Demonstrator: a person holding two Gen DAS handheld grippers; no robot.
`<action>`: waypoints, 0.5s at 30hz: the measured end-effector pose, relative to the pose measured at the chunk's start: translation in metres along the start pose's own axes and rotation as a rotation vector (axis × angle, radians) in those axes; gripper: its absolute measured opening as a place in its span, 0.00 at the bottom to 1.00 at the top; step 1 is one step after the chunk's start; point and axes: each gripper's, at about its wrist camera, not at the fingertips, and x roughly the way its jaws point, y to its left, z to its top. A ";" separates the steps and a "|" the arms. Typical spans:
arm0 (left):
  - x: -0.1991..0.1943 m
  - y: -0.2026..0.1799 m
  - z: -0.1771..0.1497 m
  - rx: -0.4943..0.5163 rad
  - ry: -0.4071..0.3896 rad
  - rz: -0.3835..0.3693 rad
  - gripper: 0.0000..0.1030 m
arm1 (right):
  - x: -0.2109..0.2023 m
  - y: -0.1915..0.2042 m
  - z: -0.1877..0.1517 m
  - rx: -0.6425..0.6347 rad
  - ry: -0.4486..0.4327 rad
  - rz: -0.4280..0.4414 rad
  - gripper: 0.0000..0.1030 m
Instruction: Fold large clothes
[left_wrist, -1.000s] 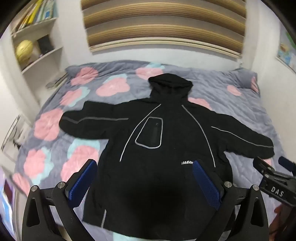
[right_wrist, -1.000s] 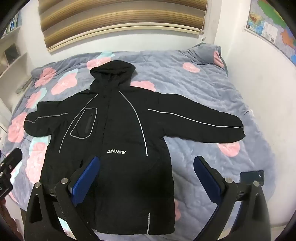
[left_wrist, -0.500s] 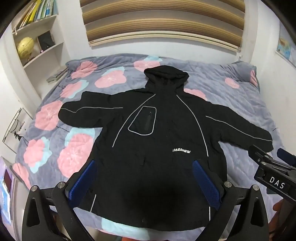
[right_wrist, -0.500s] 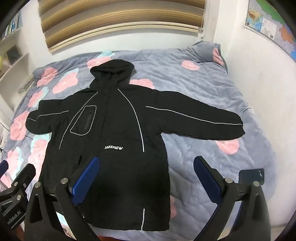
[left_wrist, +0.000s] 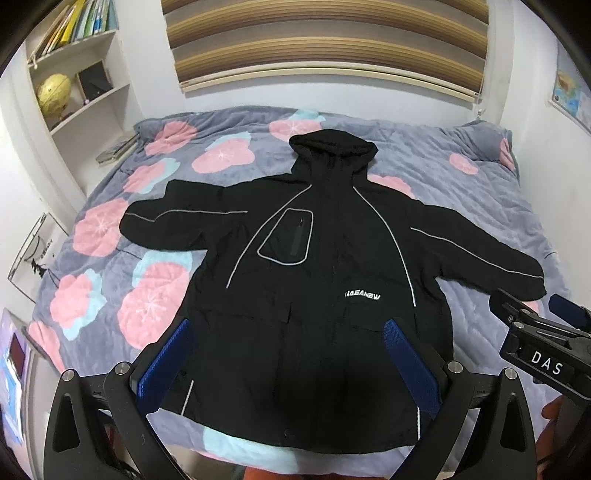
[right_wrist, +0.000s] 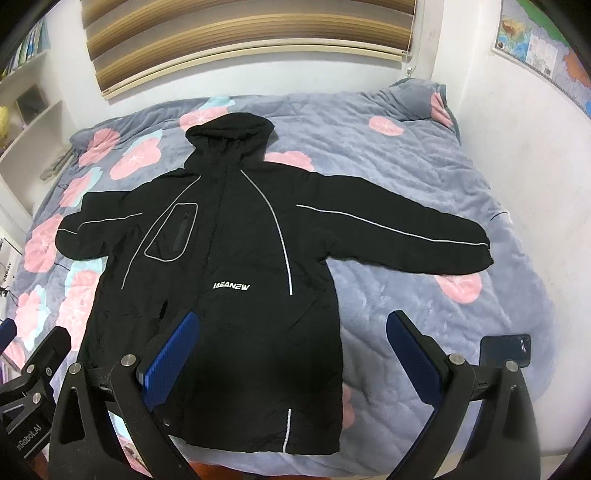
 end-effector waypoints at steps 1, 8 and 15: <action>0.000 0.001 -0.001 -0.001 -0.001 0.001 0.99 | 0.000 0.001 0.000 -0.001 0.001 0.000 0.99; 0.002 0.005 -0.004 -0.020 0.006 -0.003 0.99 | 0.005 0.003 0.000 0.002 0.022 0.005 0.99; 0.007 0.002 -0.005 -0.006 0.024 -0.002 0.99 | 0.008 0.002 -0.001 0.002 0.033 0.009 0.99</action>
